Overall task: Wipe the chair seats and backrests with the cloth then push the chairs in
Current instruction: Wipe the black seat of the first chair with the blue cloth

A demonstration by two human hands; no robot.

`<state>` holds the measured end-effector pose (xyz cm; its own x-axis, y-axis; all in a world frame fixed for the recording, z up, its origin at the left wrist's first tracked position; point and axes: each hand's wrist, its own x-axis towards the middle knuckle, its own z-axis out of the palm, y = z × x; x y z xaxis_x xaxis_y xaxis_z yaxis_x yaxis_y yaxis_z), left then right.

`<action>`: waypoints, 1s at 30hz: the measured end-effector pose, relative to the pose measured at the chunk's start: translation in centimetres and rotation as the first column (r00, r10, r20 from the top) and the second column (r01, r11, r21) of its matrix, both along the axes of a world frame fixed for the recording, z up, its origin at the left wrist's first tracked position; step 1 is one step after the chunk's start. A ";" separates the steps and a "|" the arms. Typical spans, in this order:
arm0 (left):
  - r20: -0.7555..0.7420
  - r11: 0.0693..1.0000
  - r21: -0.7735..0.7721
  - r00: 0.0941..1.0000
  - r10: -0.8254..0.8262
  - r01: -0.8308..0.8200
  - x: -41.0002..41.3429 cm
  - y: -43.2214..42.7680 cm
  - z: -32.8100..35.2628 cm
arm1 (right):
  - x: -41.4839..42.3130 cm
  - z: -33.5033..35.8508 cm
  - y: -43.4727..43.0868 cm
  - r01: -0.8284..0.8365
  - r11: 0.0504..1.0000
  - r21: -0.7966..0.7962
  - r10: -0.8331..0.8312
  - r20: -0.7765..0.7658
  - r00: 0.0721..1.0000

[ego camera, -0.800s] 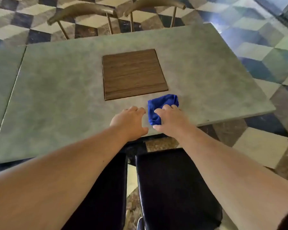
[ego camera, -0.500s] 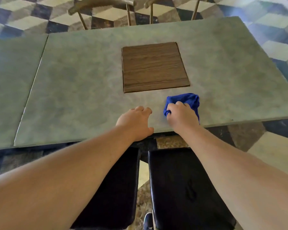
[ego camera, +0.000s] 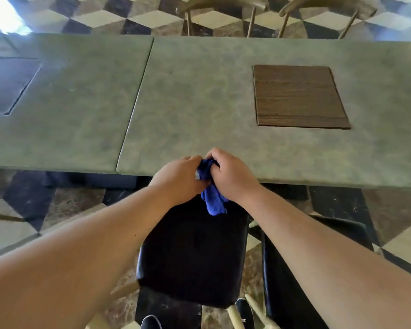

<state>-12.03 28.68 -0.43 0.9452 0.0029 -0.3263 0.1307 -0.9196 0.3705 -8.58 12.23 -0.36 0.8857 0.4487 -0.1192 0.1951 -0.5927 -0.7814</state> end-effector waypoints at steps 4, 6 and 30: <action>-0.033 0.994 0.006 0.993 0.109 -0.109 -3.0 5.8 -0.7 | -1.8 -0.9 4.5 -0.046 0.997 -0.063 0.044 -0.022 0.999; -0.045 0.984 -0.043 0.984 0.173 -0.175 -4.0 7.8 -1.8 | -2.7 -2.0 6.2 -0.055 0.997 -0.060 0.049 -0.099 0.994; -0.391 0.564 0.039 0.507 0.768 -0.825 -13.3 12.4 -36.0 | -2.3 -26.7 11.4 0.098 0.936 -0.338 -0.016 0.236 0.972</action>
